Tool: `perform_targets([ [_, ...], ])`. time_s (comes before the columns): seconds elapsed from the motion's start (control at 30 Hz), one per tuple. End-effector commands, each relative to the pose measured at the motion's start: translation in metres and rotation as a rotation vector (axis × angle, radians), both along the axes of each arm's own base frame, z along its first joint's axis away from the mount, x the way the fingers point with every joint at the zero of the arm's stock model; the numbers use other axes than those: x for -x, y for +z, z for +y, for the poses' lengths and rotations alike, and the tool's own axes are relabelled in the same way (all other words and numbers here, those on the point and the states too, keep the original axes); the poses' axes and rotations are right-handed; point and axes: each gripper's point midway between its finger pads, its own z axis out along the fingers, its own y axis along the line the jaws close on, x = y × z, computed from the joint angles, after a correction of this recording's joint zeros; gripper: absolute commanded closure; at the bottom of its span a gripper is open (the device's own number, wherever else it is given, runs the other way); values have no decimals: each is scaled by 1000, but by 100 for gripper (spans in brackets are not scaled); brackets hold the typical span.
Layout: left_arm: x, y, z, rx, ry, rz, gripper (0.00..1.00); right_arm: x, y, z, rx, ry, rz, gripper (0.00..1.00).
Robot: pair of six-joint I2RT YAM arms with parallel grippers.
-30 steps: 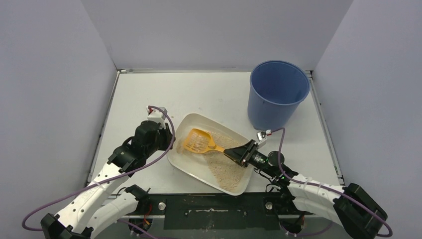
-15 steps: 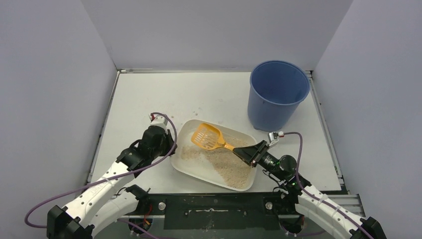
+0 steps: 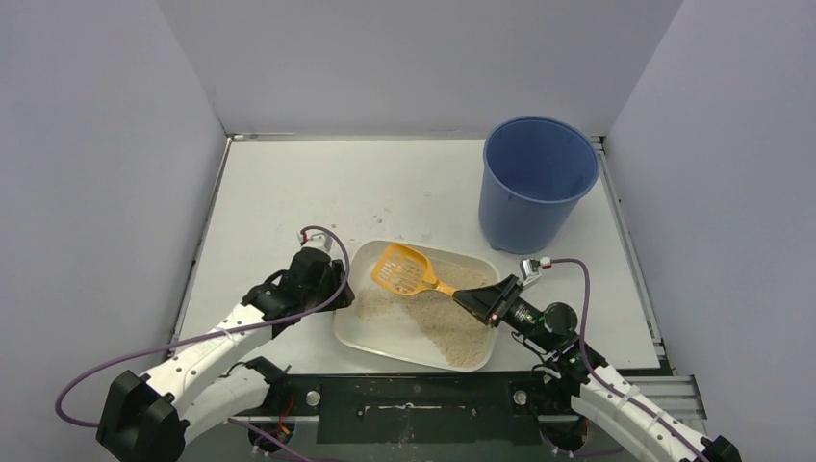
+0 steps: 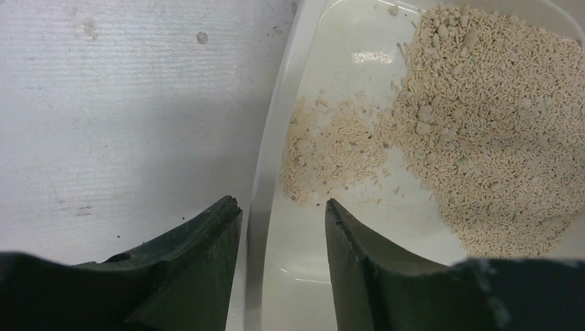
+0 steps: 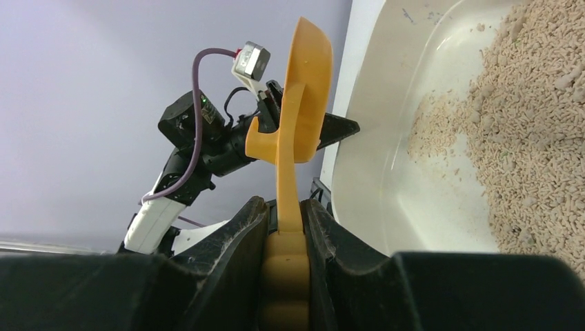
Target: Clean the litter box
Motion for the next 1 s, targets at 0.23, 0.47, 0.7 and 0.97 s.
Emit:
perform_targets([
  [0.23,-18,50,-6,25,-6,-102,34,1,47,-4,-62,-11,-118,100],
  [0.47,-27,86,9,-62,-6,-182,3,-6,71,-8,-46,-57,-157,100],
  [0.7,-30,104,22,-114,-2,-264,3,-19,115,-27,-9,-196,-207,100],
  [0.97,-29,104,29,-120,12,-312,3,-37,172,-55,-21,-388,-214,100],
])
